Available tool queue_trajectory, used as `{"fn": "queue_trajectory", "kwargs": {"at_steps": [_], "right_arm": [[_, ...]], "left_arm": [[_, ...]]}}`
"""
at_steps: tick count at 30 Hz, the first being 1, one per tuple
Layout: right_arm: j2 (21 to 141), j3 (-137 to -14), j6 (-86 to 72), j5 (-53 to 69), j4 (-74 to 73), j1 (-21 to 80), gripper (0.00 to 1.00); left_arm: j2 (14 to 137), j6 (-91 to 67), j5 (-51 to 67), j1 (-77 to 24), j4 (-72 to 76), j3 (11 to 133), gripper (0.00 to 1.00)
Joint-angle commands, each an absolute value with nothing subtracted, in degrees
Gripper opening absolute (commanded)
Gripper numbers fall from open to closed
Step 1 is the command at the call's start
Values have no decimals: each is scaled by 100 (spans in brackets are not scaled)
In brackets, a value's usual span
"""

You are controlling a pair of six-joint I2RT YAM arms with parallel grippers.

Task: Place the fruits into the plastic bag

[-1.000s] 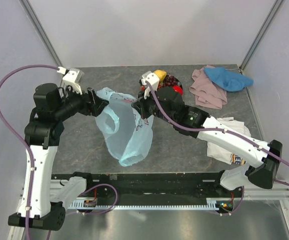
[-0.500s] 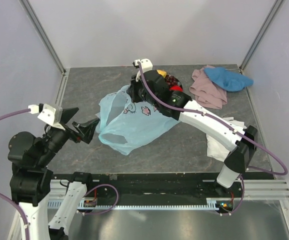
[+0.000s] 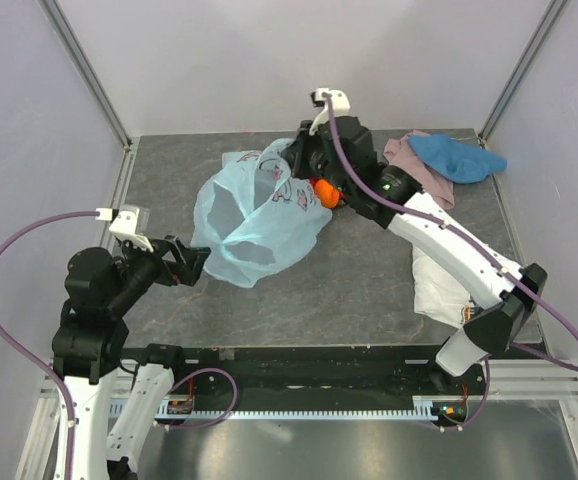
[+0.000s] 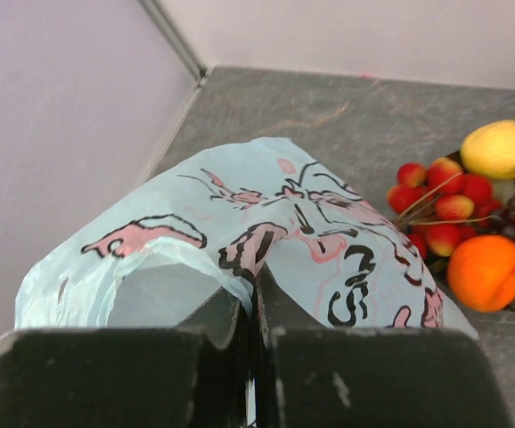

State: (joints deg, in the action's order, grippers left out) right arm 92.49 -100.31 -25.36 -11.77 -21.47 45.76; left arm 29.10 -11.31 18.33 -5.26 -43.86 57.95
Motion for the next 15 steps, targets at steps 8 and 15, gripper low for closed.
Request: {"fn": "queue_trajectory", "kwargs": {"at_steps": [8, 15], "right_arm": [[8333, -9765, -2760, -818, -1978, 3868, 0], [8191, -9519, -2769, -826, -1942, 3850, 0]], "left_arm": [[2699, -2029, 2476, -519, -3088, 4694, 99], [2655, -3111, 3823, -519, -1267, 3596, 99]]}}
